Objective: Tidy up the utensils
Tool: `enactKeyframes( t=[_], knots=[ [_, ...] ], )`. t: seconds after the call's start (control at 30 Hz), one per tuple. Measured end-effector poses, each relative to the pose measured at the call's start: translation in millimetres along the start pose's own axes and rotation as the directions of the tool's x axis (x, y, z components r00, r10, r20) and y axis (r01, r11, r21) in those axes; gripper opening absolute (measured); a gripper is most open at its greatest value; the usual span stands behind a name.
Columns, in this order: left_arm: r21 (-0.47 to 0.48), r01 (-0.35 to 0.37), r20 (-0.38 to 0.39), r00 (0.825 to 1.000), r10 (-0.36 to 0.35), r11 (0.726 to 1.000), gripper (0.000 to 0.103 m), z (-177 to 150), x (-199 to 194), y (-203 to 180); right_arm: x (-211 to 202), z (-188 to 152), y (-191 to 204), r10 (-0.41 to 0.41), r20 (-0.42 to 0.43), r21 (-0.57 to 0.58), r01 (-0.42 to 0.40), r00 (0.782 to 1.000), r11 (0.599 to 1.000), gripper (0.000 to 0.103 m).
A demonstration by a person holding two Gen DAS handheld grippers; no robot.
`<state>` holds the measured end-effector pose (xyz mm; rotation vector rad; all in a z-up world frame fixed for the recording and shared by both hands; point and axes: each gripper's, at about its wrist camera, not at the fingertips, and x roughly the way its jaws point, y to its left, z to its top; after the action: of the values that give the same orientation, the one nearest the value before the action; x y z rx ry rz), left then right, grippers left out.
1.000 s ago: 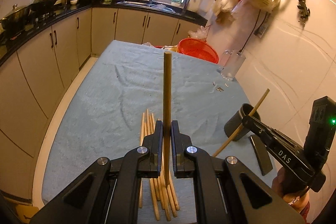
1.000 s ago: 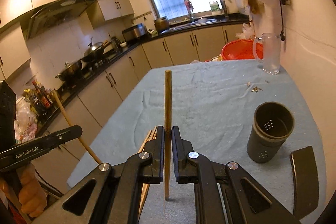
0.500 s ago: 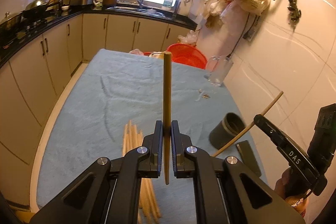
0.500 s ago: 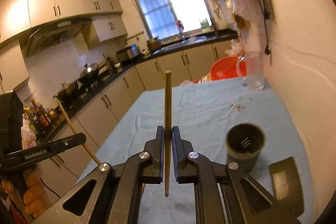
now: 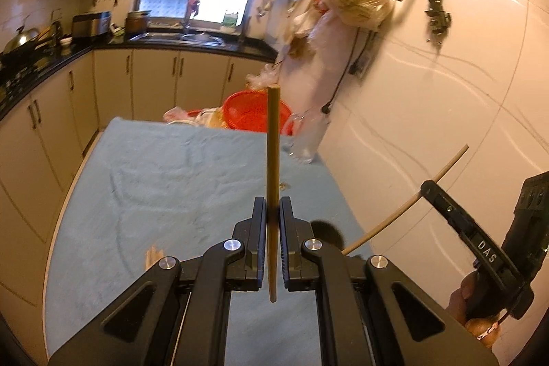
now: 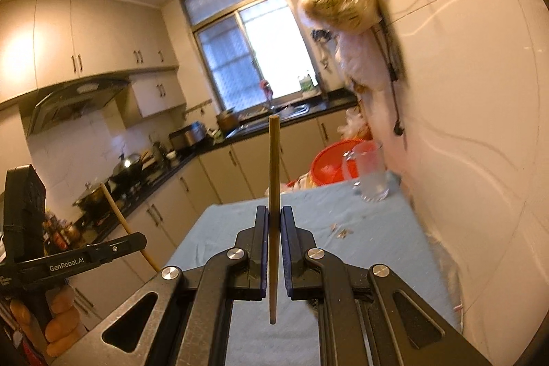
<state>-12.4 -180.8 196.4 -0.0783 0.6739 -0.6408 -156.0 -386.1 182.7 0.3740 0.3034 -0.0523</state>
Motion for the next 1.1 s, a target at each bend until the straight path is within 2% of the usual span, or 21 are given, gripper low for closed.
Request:
enactKeyframes(
  t=[0.27, 0.43, 0.73, 0.93, 1.1],
  knots=[
    [0.036, 0.058, -0.007, 0.998, -0.058, 0.998, 0.007, 29.5, 41.1, -46.3, 7.6, 19.8, -27.2, -0.06, 0.034, 0.006, 0.06, 0.998, 0.998, 0.008],
    [0.037, 0.078, -0.024, 0.997, -0.077, 0.996, 0.007, 37.0, 77.8, -63.8, 25.5, 22.2, -45.1, -0.085, 0.02, 0.015, 0.085, 0.996, 0.996, 0.008],
    [0.026, 0.05, -0.124, 0.991, -0.046, 0.998, 0.007, 18.7, 133.6, -60.3, 69.9, -3.2, -74.3, -0.086, -0.111, 0.044, 0.091, 0.99, 0.995, 0.008],
    [0.019, 0.028, -0.182, 0.983, -0.024, 0.999, 0.007, 5.7, 157.2, -56.4, 92.5, -25.3, -89.6, -0.086, -0.193, 0.075, 0.102, 0.977, 0.992, 0.008],
    [0.02, 0.018, -0.216, 0.976, -0.013, 1.0, 0.007, -4.2, 169.1, -54.6, 104.5, -33.0, -98.2, -0.088, -0.23, 0.085, 0.11, 0.969, 0.99, 0.008]
  ],
)
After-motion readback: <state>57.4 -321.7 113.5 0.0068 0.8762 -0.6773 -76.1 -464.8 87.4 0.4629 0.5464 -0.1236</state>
